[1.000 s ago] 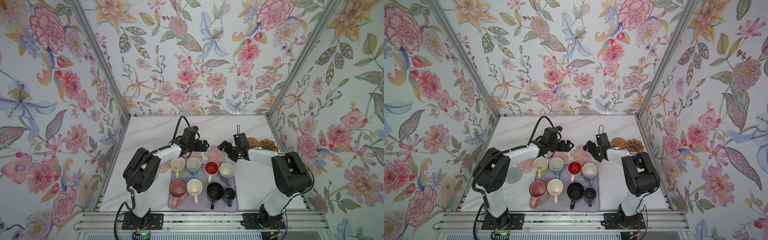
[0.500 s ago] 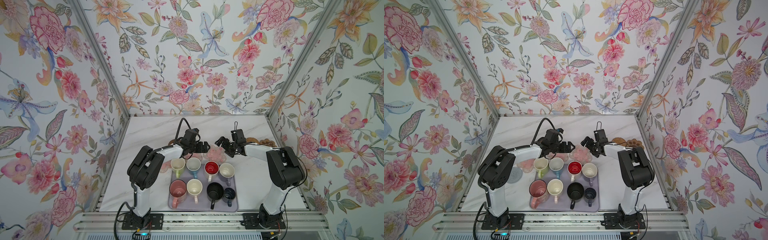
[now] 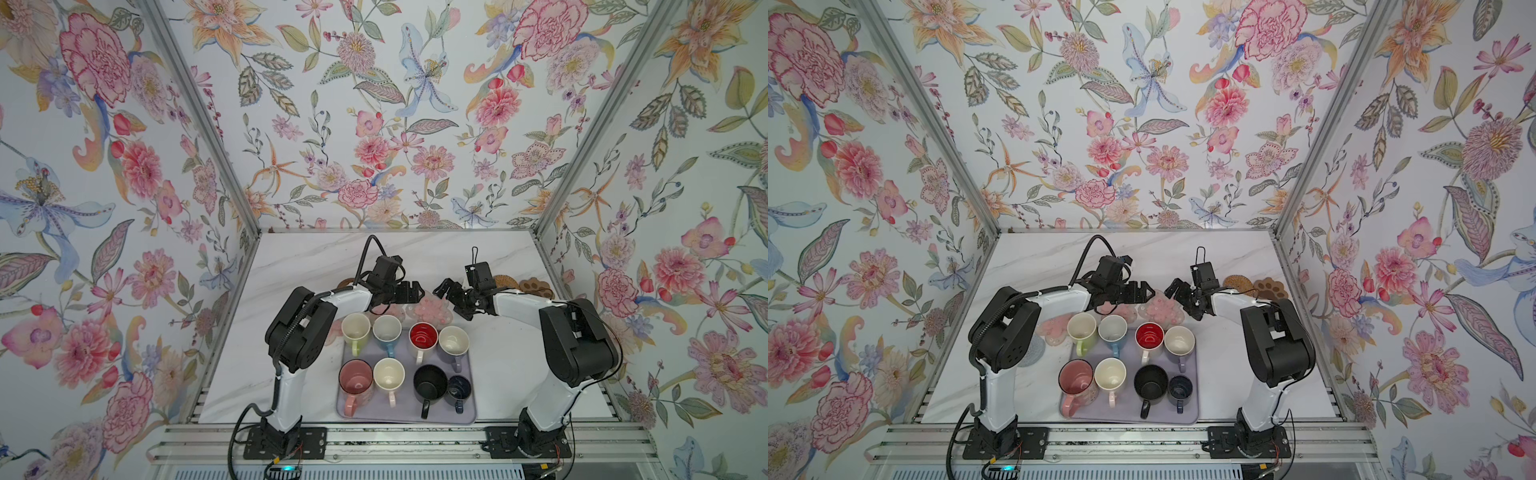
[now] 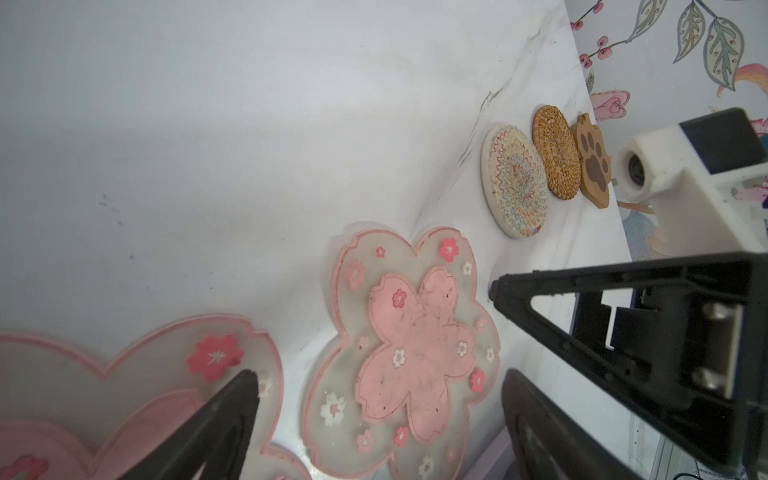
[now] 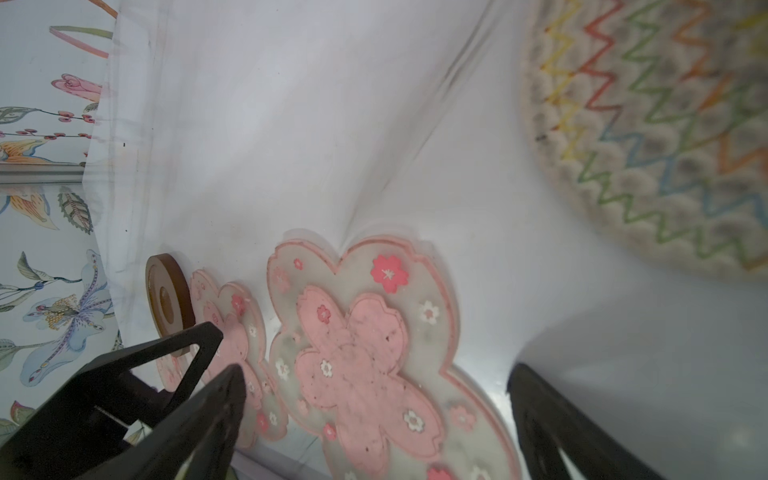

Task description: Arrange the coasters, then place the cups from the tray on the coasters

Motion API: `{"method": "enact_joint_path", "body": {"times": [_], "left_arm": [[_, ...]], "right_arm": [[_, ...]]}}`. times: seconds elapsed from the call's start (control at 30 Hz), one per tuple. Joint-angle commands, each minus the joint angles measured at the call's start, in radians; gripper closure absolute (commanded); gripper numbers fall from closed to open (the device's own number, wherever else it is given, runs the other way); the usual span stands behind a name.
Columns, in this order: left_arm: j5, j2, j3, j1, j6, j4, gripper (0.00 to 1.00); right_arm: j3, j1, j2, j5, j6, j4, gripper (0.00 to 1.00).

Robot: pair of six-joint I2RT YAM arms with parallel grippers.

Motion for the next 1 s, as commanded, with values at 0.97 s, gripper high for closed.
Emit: {"method": "enact_joint_path", "body": {"times": [0.97], "left_arm": [[0.098, 0.217, 0.189, -0.031, -0.092, -0.009, 0.07]], "right_arm": [[0.054, 0.008, 0.074, -0.038, 0.054, 0.061, 0.01]]}}
